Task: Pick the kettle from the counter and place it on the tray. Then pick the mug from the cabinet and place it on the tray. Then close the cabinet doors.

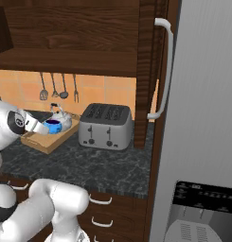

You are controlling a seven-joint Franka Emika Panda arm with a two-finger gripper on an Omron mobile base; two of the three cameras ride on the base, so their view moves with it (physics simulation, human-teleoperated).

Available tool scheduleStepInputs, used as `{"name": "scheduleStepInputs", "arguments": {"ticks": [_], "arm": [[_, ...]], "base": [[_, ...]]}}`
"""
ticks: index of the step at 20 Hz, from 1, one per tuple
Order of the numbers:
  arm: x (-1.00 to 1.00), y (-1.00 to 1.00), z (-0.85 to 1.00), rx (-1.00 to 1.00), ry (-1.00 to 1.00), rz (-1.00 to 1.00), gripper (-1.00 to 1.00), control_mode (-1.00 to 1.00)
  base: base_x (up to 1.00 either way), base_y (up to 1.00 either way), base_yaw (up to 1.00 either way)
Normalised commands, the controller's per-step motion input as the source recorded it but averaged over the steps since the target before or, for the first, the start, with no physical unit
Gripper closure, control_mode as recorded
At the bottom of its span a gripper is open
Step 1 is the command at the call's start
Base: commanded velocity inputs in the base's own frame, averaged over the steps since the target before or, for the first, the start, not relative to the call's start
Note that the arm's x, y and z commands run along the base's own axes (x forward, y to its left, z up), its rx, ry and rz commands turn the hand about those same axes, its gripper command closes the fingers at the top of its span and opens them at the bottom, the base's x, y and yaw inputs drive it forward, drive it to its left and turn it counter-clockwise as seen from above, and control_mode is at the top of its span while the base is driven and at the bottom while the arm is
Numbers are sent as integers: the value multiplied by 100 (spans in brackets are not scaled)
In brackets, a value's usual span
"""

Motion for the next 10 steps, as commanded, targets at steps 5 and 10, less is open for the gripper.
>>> {"name": "scheduleStepInputs", "arguments": {"ticks": [5,10], "arm": [[44,17,-42,0,4,-1,100,-100],[35,14,-49,-6,-3,0,100,-100]], "base": [[0,0,0],[0,0,0]]}}
